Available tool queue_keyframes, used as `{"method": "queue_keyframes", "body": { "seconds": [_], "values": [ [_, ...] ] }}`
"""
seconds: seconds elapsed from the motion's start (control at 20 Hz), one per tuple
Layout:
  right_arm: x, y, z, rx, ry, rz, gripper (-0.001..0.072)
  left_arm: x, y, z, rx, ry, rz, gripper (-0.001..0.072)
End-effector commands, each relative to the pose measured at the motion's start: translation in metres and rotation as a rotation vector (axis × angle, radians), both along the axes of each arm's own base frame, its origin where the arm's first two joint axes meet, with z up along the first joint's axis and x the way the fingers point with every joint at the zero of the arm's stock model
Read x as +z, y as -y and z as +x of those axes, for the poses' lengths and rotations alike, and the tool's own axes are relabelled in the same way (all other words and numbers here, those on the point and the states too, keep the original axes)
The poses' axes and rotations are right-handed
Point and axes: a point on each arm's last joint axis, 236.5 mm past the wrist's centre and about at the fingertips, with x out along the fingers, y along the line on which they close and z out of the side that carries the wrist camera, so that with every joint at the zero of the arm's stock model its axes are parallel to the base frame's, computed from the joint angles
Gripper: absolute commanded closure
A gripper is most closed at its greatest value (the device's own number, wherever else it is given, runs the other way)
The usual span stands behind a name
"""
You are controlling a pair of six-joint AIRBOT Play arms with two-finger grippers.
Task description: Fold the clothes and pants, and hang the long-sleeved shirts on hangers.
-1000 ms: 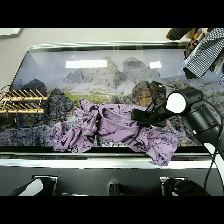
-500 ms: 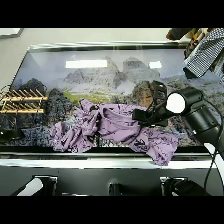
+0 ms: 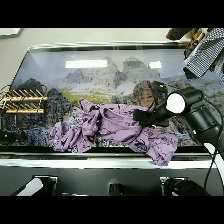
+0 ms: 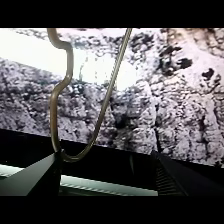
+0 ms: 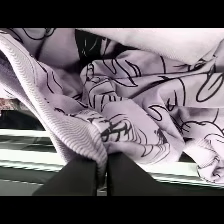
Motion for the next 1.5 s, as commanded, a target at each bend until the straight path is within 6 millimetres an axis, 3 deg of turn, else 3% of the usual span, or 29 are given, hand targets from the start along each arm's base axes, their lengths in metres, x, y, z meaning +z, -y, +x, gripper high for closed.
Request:
{"method": "queue_keyframes", "body": {
  "seconds": [0.0, 0.15, 0.45, 0.75, 1.05, 1.45],
  "values": [
    [-0.001, 0.002, -0.002, 0.001, -0.010, -0.008, 0.0662, -0.001, -0.008, -0.004, 0.033, 0.005, -0.002, 0.0102],
    [-0.002, 0.006, -0.002, -0.006, -0.010, -0.027, 0.0662, 0.005, -0.003, -0.002, 0.050, 0.036, -0.037, 0.0102],
    [-0.002, 0.008, -0.001, -0.026, -0.011, -0.031, 0.0662, 0.039, -0.003, 0.001, 0.055, 0.105, -0.002, 0.0109],
    [-0.003, 0.009, 0.000, -0.027, -0.009, -0.036, 0.0662, 0.016, -0.038, -0.010, 0.171, 0.087, -0.007, 0.0110],
    [-0.003, 0.009, 0.000, -0.027, -0.009, -0.037, 0.0662, -0.027, -0.017, -0.008, 0.024, -0.028, -0.090, 0.0112],
    [-0.003, 0.013, 0.001, -0.029, -0.002, -0.051, 0.0662, -0.041, -0.023, -0.015, -0.053, -0.093, -0.048, 0.0121]
  ]
}}
